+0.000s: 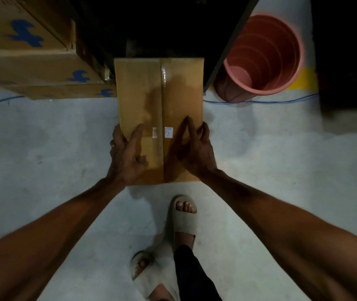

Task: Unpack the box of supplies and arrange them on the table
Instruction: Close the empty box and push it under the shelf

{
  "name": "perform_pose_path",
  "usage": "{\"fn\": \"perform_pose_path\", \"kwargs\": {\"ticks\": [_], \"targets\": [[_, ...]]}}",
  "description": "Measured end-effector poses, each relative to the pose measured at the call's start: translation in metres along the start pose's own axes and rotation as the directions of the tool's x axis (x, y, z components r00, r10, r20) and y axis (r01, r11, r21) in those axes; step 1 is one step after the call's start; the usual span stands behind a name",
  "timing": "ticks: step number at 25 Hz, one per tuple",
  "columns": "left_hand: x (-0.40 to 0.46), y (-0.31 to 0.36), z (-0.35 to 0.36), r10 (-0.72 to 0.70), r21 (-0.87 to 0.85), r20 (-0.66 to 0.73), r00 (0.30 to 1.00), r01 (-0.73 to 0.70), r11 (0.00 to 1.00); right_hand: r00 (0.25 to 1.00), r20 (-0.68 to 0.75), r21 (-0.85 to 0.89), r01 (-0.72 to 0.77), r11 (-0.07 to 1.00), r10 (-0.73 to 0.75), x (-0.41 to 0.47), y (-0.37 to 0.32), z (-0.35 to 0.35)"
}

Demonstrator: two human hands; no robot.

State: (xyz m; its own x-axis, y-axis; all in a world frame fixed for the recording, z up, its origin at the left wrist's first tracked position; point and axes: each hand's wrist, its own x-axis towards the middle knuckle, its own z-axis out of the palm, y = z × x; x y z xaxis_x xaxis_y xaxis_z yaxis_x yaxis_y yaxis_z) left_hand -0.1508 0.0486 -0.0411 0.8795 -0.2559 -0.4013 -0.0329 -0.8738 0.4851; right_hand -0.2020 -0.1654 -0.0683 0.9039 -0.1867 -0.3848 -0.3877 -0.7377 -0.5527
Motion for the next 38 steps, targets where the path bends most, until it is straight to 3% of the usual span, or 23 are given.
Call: {"fn": "perform_pose_path", "kwargs": {"ticks": [3, 7, 10, 13, 18, 22, 25, 29, 34, 38], "targets": [[0.036, 0.018, -0.02, -0.014, -0.017, -0.031, 0.999, 0.013, 1.0, 0.997, -0.065, 0.044, 0.034, 0.998, -0.031, 0.035, -0.006, -0.021], [0.072, 0.027, -0.026, 0.044, 0.033, 0.106, 0.993, -0.048, 0.998, 0.999, 0.041, -0.04, 0.028, 0.999, -0.026, 0.068, -0.003, -0.044], [0.073, 0.022, -0.026, 0.049, 0.203, 0.232, 0.972, -0.097, 0.974, 0.984, 0.121, -0.235, 0.155, 0.959, -0.13, 0.069, -0.006, -0.032], [0.057, 0.02, -0.013, 0.067, 0.424, 0.31, 0.949, -0.201, 0.883, 0.965, 0.206, -0.46, 0.239, 0.855, -0.16, 0.049, -0.003, -0.017], [0.045, 0.016, 0.023, 0.146, 0.649, 0.15, 0.978, -0.209, 0.731, 0.965, 0.094, -0.531, 0.257, 0.807, -0.246, 0.037, 0.015, -0.014], [0.051, 0.009, 0.019, 0.178, 0.684, 0.157, 0.971, -0.237, 0.69, 0.932, 0.115, -0.553, 0.348, 0.757, -0.345, 0.035, 0.029, -0.012], [0.056, 0.006, -0.002, 0.284, 0.685, 0.169, 0.944, -0.32, 0.654, 0.904, 0.12, -0.555, 0.403, 0.728, -0.41, 0.041, 0.028, -0.024], [0.083, 0.011, -0.038, 0.373, 0.57, 0.18, 0.91, -0.405, 0.715, 0.879, 0.061, -0.558, 0.423, 0.714, -0.473, 0.072, 0.019, -0.045], [0.129, 0.035, -0.052, 0.319, 0.606, 0.095, 0.943, -0.309, 0.733, 0.904, 0.029, -0.568, 0.366, 0.737, -0.427, 0.122, 0.0, -0.063], [0.152, 0.046, -0.06, 0.305, 0.611, 0.131, 0.943, -0.319, 0.725, 0.926, 0.041, -0.553, 0.334, 0.763, -0.376, 0.143, -0.022, -0.076]]}}
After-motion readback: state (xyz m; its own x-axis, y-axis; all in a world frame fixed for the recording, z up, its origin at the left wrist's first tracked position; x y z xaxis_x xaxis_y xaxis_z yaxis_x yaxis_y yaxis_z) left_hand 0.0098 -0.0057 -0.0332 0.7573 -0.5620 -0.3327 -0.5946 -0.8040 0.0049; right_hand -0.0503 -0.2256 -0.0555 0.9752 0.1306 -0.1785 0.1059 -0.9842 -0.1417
